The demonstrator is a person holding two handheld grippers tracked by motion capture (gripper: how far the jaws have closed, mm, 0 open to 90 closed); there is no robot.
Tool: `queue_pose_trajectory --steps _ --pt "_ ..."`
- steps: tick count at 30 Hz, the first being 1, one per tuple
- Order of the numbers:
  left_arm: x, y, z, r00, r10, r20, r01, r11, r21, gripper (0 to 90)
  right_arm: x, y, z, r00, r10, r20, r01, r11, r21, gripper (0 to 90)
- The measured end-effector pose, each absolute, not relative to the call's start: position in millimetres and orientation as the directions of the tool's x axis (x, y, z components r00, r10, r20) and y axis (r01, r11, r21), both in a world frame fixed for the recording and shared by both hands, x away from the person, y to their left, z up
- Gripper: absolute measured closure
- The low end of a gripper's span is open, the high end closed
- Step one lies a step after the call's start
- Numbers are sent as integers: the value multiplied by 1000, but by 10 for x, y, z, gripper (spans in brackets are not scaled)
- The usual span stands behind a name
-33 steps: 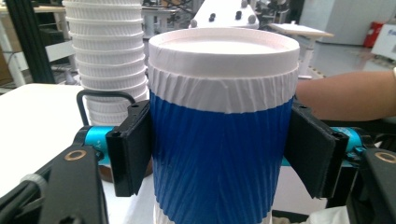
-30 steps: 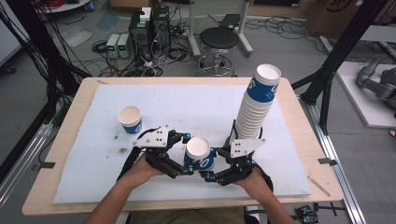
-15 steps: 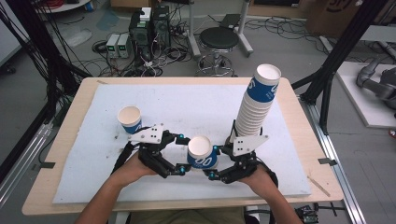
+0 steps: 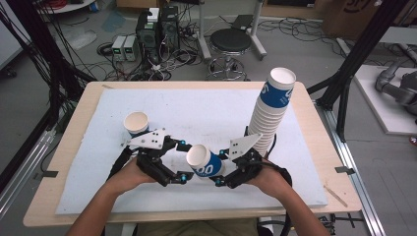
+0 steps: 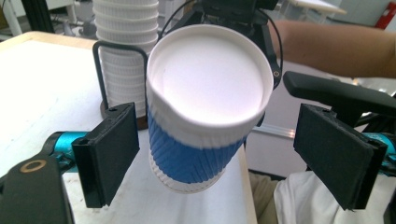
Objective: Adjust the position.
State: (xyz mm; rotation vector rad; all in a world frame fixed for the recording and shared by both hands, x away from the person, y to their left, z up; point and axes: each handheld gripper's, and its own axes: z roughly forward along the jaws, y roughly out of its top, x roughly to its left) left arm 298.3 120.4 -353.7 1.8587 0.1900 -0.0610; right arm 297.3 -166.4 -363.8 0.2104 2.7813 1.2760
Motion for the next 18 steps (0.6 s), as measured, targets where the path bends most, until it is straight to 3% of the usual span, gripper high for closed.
queue_pose_trajectory --steps 15,18 --pt "3059 1065 -3542 981 125 -149 189 -419 888 145 3049 -1343 -3456 -996 72 -57 34 867 498 335" --pt "3080 1054 -3562 982 118 -148 185 -444 876 182 3055 -1301 -3465 -996 64 -56 30 880 474 330"
